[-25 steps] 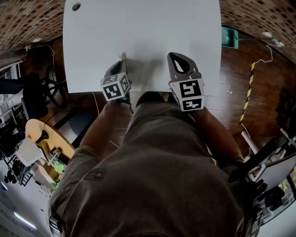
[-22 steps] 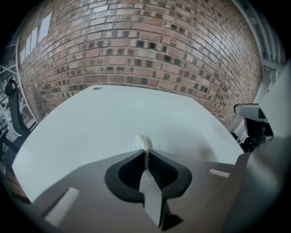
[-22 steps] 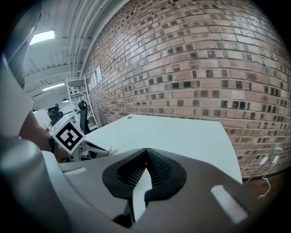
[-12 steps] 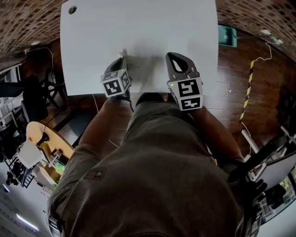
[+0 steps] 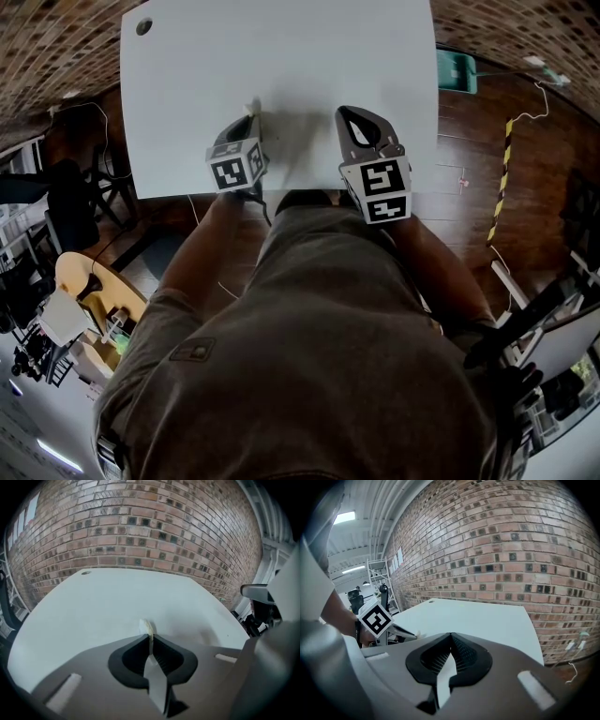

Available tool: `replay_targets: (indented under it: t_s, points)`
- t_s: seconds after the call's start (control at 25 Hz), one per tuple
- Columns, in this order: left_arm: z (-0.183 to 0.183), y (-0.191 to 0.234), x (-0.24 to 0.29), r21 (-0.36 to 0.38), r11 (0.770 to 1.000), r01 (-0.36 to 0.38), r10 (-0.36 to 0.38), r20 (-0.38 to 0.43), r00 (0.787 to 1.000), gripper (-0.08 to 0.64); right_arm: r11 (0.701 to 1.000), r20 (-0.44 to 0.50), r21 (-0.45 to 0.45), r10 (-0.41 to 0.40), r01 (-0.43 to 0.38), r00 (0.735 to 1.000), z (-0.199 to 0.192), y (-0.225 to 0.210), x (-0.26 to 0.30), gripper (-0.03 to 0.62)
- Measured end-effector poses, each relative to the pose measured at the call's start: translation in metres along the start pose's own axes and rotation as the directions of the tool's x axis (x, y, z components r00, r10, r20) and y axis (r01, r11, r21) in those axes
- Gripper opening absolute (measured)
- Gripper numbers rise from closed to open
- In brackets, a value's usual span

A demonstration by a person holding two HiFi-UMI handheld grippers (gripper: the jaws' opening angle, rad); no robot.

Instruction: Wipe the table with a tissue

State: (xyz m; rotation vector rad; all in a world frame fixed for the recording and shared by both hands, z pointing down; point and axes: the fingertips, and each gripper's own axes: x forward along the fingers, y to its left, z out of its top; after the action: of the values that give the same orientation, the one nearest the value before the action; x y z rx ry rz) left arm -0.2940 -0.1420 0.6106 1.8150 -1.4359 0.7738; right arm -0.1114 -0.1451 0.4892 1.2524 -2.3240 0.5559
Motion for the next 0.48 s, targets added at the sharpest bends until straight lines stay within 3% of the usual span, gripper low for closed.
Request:
replay_targets:
  t_s: [0.2,0.48]
  points:
    - [-0.004,0.004,-0.003,0.035,0.999,-0.006,0.006,0.003,1.000,0.029,1.000,0.005,-0.008,0.005,-0.005,1.000,0.002,0.003,0.000,0.014]
    - [-0.018,0.030,-0.019,-0.004,0.998,-0.056,0.056,0.006,0.998,0.029,0.999,0.009,-0.025,0.029,-0.029,1.000,0.004,0.016,0.005,0.014]
